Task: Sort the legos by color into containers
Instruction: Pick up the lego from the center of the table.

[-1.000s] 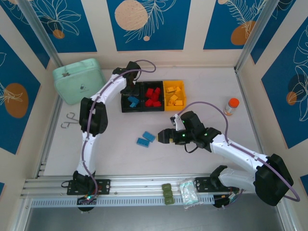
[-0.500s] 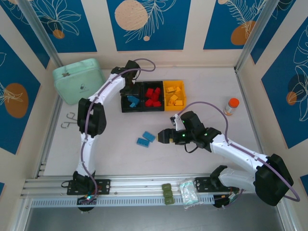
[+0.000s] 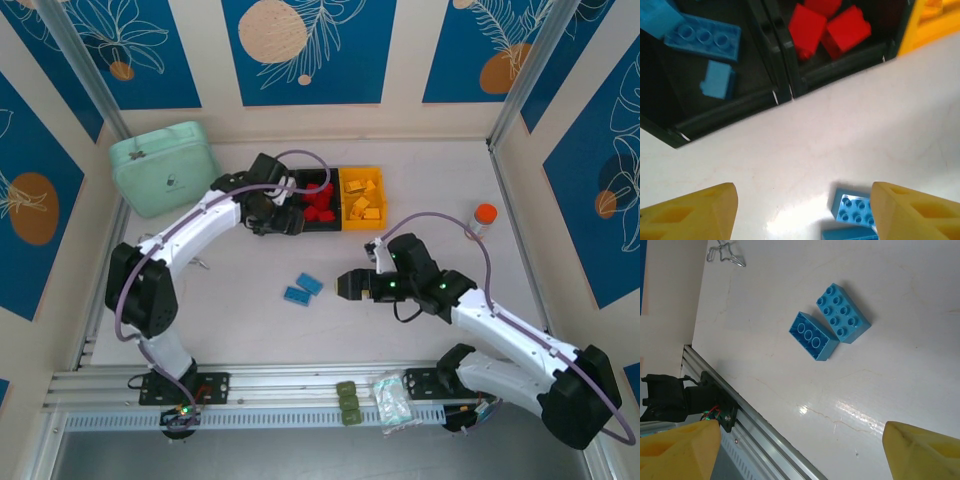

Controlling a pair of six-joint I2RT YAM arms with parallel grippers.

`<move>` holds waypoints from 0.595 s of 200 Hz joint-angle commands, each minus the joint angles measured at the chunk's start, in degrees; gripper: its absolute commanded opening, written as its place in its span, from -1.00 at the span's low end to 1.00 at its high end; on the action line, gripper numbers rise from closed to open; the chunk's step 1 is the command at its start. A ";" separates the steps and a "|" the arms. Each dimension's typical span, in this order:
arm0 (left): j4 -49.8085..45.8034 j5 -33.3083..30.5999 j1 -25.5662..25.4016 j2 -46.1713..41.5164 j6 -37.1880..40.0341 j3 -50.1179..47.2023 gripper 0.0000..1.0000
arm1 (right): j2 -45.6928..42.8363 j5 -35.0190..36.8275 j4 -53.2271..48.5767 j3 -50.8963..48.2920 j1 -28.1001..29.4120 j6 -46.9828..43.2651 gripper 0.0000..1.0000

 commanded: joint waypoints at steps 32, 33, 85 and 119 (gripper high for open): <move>5.17 7.60 -2.74 -6.17 4.17 -7.78 0.64 | -6.65 0.92 -5.49 -3.77 -0.80 0.75 0.70; 5.19 7.62 -2.83 -6.25 4.29 -7.88 0.64 | -6.81 0.92 -5.55 -3.81 -0.80 0.76 0.70; 4.95 5.64 -7.32 -5.62 7.83 -9.72 0.81 | -12.90 1.53 -7.68 -7.05 -2.15 2.54 0.75; 3.56 4.89 -10.54 -1.86 9.16 -9.90 0.85 | -14.86 0.68 -8.51 -7.82 -3.94 2.39 0.75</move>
